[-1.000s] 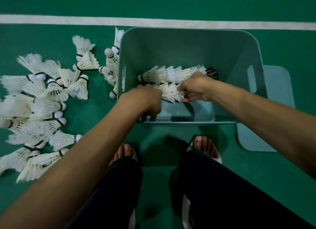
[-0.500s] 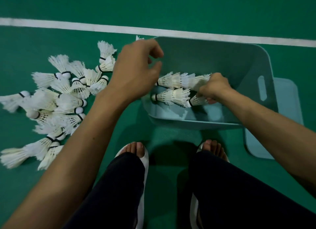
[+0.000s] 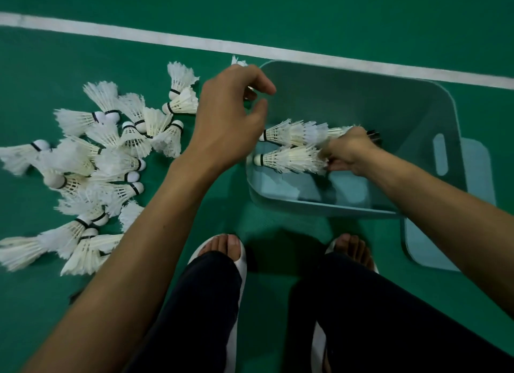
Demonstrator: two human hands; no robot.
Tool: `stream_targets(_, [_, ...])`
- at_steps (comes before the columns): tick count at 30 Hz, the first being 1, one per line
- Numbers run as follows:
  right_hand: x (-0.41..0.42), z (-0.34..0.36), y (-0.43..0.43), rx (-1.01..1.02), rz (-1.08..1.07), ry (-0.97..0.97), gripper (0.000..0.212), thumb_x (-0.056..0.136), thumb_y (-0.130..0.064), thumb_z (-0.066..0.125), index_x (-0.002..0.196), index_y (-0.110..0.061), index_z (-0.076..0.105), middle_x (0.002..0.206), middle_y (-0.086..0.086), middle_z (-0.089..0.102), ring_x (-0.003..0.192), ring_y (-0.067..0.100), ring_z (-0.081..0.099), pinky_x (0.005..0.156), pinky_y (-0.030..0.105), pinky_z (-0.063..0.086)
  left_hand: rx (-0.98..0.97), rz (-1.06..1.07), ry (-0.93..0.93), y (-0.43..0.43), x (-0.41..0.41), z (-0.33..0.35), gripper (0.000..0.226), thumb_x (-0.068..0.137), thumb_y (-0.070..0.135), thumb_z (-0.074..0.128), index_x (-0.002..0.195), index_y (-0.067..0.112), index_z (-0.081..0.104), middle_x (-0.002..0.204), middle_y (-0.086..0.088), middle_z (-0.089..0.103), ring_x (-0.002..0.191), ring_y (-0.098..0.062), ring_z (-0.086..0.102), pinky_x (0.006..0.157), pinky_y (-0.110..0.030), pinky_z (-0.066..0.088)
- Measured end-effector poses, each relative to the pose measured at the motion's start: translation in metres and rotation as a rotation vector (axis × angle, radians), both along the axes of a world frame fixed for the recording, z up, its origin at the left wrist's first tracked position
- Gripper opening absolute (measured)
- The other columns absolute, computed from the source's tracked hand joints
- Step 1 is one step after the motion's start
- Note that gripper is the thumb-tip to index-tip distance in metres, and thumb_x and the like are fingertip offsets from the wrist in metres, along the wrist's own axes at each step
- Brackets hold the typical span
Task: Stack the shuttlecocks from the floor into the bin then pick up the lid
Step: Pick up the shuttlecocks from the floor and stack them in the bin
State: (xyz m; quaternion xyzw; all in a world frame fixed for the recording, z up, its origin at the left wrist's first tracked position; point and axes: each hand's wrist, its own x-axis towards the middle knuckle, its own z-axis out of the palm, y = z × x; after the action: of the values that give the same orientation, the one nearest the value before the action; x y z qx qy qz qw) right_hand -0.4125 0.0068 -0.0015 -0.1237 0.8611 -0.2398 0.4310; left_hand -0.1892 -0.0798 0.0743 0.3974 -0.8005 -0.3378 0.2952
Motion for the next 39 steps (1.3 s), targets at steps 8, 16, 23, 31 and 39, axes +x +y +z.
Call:
stream_targets(8, [-0.005,0.059,0.010,0.061,0.454,0.334,0.022,0.084,-0.034,0.079,0.086,-0.013,0.079,0.086,0.008,0.074,0.067,0.018,0.062,0.068,0.031,0.050,0.304,0.462,-0.007,-0.022,0.044,-0.032,0.023,0.087,0.006,0.058,0.103,0.017,0.070,0.094,0.010,0.068,0.083,-0.004,0.064,0.071,-0.023,0.050])
stream_targets(16, [0.057,0.164,-0.052,-0.425,0.713,0.087,0.020,0.094,-0.020,0.070,0.092,-0.001,0.078,0.084,0.010,0.079,0.070,0.018,0.070,0.065,0.026,0.059,0.333,0.346,-0.380,-0.019,0.049,-0.095,0.053,0.075,0.025,0.086,0.120,0.014,0.060,0.122,-0.007,0.061,0.108,-0.025,0.059,0.084,-0.035,0.050])
stream_targets(23, [0.097,0.134,-0.134,-0.437,1.098,0.304,0.023,0.090,-0.011,0.059,0.092,-0.018,0.081,0.079,-0.003,0.074,0.070,0.012,0.066,0.066,0.030,0.056,0.064,0.170,-0.451,-0.036,0.039,-0.123,0.117,0.063,0.041,0.095,0.155,0.018,0.027,0.154,-0.012,0.036,0.130,-0.034,0.047,0.105,-0.046,0.047])
stream_targets(31, [0.113,0.096,-0.188,-0.053,1.376,0.304,0.047,0.087,0.005,0.039,0.108,-0.015,0.076,0.114,0.012,0.071,0.073,0.024,0.053,0.065,0.028,0.042,0.250,0.199,-0.195,-0.050,0.047,-0.125,0.039,0.091,0.048,0.071,0.116,0.020,0.060,0.114,-0.003,0.067,0.095,-0.026,0.066,0.081,-0.039,0.056])
stream_targets(39, [0.140,0.059,-0.210,0.150,1.464,0.403,0.038,0.086,0.001,0.049,0.119,-0.003,0.068,0.118,0.016,0.069,0.078,0.029,0.059,0.066,0.038,0.043,0.756,0.622,0.361,-0.024,0.072,-0.104,0.009,0.081,0.030,0.064,0.086,0.022,0.065,0.088,-0.003,0.072,0.083,-0.030,0.068,0.076,-0.053,0.061])
